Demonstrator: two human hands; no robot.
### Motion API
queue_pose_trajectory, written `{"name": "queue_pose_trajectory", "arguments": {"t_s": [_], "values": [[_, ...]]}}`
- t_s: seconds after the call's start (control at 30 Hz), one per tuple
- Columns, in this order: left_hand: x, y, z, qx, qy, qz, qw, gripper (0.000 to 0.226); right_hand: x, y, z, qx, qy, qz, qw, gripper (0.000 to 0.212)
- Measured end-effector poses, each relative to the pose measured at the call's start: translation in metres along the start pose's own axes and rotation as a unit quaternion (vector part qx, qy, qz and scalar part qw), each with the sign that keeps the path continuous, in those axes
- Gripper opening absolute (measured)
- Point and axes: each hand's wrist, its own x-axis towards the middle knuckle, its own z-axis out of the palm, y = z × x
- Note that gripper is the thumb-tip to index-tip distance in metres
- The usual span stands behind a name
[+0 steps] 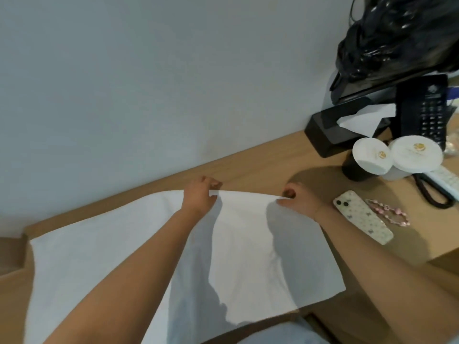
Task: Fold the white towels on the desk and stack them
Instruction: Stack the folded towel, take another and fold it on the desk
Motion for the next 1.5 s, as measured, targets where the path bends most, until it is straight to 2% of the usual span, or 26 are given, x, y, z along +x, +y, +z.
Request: {"name": "queue_pose_trajectory", "arguments": {"t_s": [0.1, 0.13, 0.23, 0.33, 0.4, 0.47, 0.53, 0.6, 0.73, 0.8, 0.87, 0.93, 1.0, 1.07, 1.13, 1.23, 1.37, 1.5], "values": [[0.007, -0.012, 0.010, 0.026, -0.076, -0.037, 0.996, 0.045, 0.009, -0.015, 0.005, 0.001, -0.095, -0.012, 0.995, 0.035], [0.006, -0.014, 0.012, 0.031, -0.082, -0.036, 0.996, 0.043, 0.010, -0.019, 0.007, -0.006, -0.109, -0.022, 0.994, 0.031], [-0.006, -0.012, 0.006, -0.016, 0.009, 0.034, 0.999, 0.024, -0.003, -0.029, 0.008, -0.046, -0.053, -0.101, 0.992, 0.011], [-0.037, -0.015, -0.007, -0.065, 0.092, 0.111, 0.987, 0.022, -0.036, -0.030, 0.009, -0.160, 0.030, -0.221, 0.962, 0.014], [-0.068, -0.023, -0.010, -0.076, 0.095, 0.125, 0.985, 0.021, -0.066, -0.025, 0.016, -0.189, 0.024, -0.275, 0.942, 0.020], [-0.102, -0.031, -0.004, -0.075, 0.100, 0.139, 0.982, 0.021, -0.093, -0.018, 0.031, -0.217, -0.011, -0.289, 0.932, 0.023], [-0.134, -0.039, 0.010, -0.063, 0.093, 0.151, 0.982, 0.026, -0.113, -0.010, 0.053, -0.253, -0.056, -0.282, 0.924, 0.017], [-0.157, -0.046, 0.027, -0.047, 0.068, 0.144, 0.986, 0.032, -0.126, -0.001, 0.072, -0.257, -0.105, -0.235, 0.931, 0.016], [-0.173, -0.053, 0.048, -0.074, 0.023, 0.058, 0.995, 0.036, -0.133, 0.002, 0.084, -0.159, -0.159, -0.122, 0.967, 0.033], [-0.168, -0.051, 0.044, -0.115, 0.047, 0.030, 0.992, 0.034, -0.126, -0.003, 0.081, -0.087, -0.113, -0.095, 0.985, 0.023], [-0.156, -0.046, 0.034, -0.156, 0.074, -0.003, 0.985, 0.029, -0.113, -0.009, 0.074, -0.026, -0.036, -0.096, 0.994, 0.012], [-0.139, -0.042, 0.026, -0.153, 0.079, -0.018, 0.985, 0.025, -0.095, -0.011, 0.067, -0.022, 0.045, -0.122, 0.991, 0.013], [-0.122, -0.040, 0.023, -0.098, 0.029, -0.027, 0.994, 0.030, -0.076, -0.008, 0.060, -0.067, 0.063, -0.120, 0.989, 0.026], [-0.112, -0.039, 0.025, -0.054, -0.039, -0.053, 0.996, 0.036, -0.060, -0.004, 0.058, -0.125, 0.009, -0.080, 0.989, 0.033], [-0.109, -0.041, 0.029, -0.038, -0.067, -0.072, 0.994, 0.032, -0.053, 0.000, 0.061, -0.158, -0.049, -0.061, 0.984, 0.027], [-0.112, -0.045, 0.033, -0.036, -0.073, -0.085, 0.993, 0.021, -0.051, 0.005, 0.060, -0.192, -0.110, -0.073, 0.972, 0.029], [-0.110, -0.046, 0.031, -0.022, -0.099, -0.090, 0.991, 0.015, -0.046, 0.011, 0.046, -0.197, -0.151, -0.080, 0.965, 0.031], [-0.093, -0.037, 0.014, -0.036, -0.076, -0.082, 0.993, 0.016, -0.031, 0.004, 0.027, -0.173, -0.223, -0.100, 0.954, 0.015]]}}
